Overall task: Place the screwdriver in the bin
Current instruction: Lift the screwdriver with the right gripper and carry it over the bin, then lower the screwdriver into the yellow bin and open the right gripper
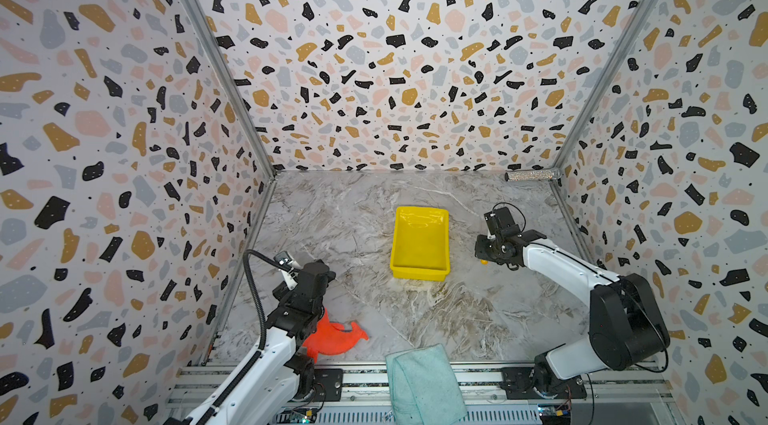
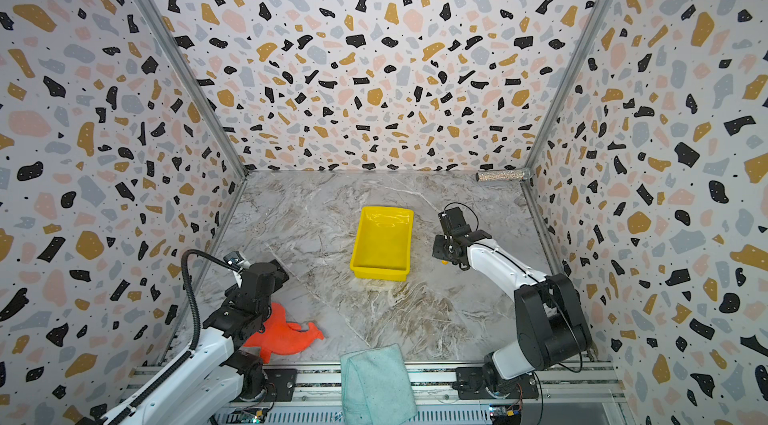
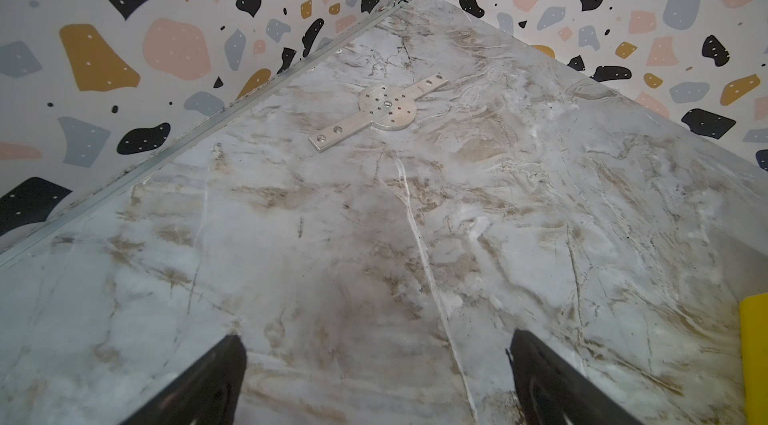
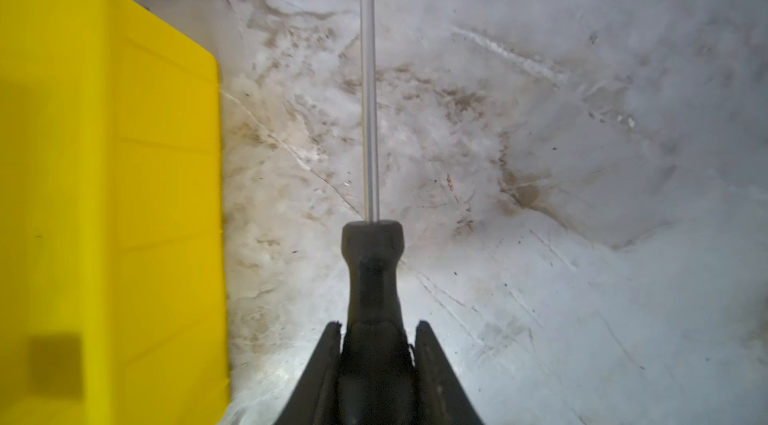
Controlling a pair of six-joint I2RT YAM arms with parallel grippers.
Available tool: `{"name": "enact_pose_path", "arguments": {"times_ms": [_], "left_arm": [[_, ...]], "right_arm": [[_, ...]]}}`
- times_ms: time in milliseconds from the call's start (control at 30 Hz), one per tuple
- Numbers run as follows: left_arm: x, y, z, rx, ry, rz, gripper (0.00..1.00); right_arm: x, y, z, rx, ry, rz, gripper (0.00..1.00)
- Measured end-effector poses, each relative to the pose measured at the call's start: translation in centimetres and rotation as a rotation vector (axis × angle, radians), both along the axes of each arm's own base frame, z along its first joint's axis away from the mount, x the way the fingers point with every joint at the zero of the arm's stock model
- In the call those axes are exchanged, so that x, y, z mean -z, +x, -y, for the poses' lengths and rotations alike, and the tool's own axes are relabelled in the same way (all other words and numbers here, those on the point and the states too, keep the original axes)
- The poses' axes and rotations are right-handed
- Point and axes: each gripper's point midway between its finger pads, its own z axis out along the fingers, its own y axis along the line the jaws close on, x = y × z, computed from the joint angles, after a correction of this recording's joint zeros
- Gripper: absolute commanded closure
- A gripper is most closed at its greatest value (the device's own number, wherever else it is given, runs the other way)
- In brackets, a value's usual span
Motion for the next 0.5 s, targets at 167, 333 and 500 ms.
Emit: {"name": "enact_pose_path", "arguments": {"times_ms": [167,333,500], "left_arm": [[-0.1,0.0,0.0,0.0,-0.002,0.005,0.0],[-0.2,0.0,0.0,0.001,-0.004,0.01,0.0],[-0.1,0.0,0.1,0.006,-0.007,0.008,0.0]], "right_arm": [[-3.9,1.0,-5.2,-0.073,0.076,0.079,0.85],[-5.9,1.2,-12.6,-0.148,0.211,0.107,0.85],[-3.6,-0.5,-18.0,-0.177,0.327,0.037,0.85]]}}
